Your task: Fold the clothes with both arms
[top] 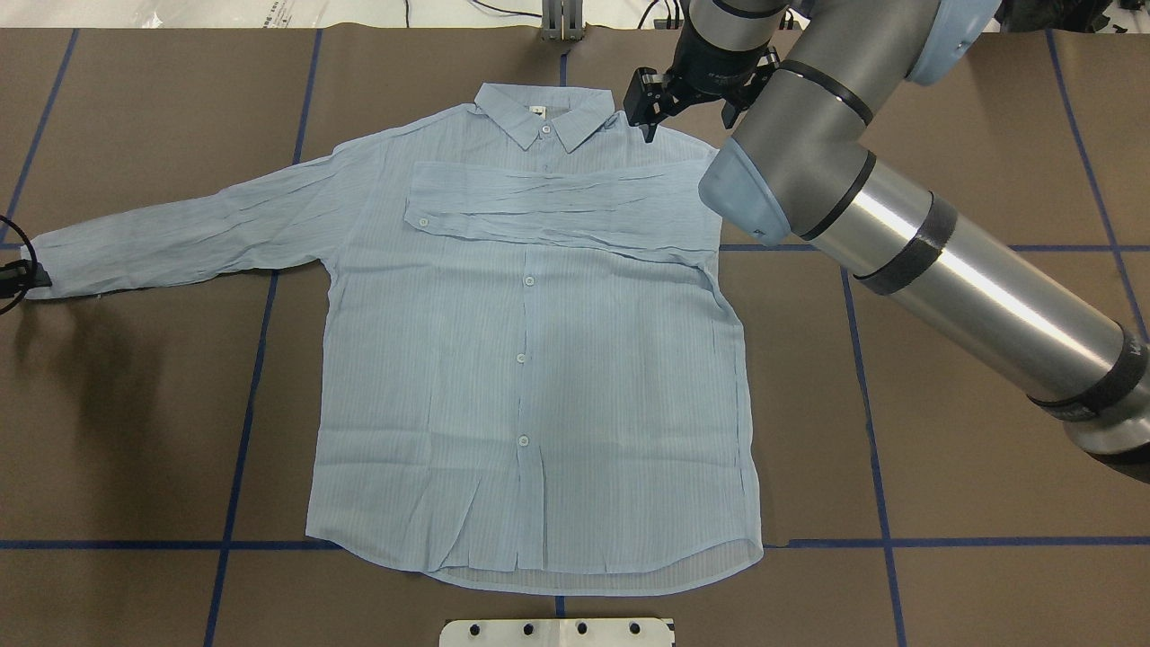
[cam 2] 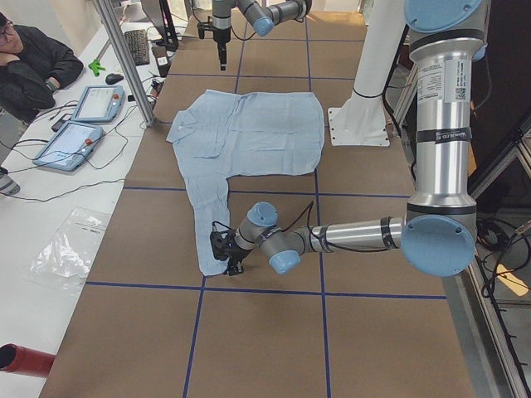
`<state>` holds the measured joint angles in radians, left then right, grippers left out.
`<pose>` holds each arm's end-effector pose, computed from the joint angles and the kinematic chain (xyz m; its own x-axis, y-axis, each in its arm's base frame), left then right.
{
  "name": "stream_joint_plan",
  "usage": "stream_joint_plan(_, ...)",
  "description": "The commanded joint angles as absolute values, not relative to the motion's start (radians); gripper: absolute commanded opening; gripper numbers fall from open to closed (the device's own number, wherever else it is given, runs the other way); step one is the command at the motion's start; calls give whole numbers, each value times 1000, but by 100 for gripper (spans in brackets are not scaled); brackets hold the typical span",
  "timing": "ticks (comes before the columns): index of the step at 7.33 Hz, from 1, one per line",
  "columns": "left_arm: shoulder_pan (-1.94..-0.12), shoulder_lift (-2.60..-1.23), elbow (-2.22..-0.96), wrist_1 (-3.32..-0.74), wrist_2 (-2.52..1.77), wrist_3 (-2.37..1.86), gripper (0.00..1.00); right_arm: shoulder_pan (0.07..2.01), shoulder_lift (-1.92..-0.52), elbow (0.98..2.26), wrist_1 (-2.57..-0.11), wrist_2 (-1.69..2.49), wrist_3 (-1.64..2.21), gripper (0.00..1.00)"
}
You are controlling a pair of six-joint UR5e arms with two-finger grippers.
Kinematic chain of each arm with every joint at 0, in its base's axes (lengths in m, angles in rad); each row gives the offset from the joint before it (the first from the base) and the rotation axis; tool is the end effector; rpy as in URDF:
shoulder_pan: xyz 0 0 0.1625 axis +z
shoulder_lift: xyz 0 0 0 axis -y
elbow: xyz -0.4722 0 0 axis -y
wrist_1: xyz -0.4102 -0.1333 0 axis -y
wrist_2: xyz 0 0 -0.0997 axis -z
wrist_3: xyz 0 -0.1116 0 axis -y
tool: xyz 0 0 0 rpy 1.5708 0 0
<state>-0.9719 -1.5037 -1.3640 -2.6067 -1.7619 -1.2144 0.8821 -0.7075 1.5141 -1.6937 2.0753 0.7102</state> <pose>0.1955 -0.4853 0.7550 0.6393 -0.3291 -0.6949 0.5484 0.8287 0.1121 -0.4355 -0.6540 0.1860 0.6866 -0.2103 0.6960 0.0594 0.9703 0.2346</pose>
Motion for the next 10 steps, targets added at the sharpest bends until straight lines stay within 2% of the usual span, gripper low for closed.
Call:
stream_joint_plan(1,-969,-1502,-1365,-2606,-1761,-1213,55,882,-707,1514,-1692,2075,710,100)
stream_joint_plan(4,-962,-1499,-1365,-2606,-1763,-1215,55,879,-709,1514,-1692,2075,712,100)
stream_joint_plan(7,-954,-1499,-1364,-2606,-1761,-1213,45,874,-709,1514,-1692,2075,712,100)
stream_joint_plan(9,-937,-1497,-1365,-2606,-1761,-1210,21,871,-710,1514,-1690,2074,712,100)
stream_joint_plan(10,-936,-1497,-1367,-2605,-1761,-1198,14,870,-710,1514,-1690,2074,712,100)
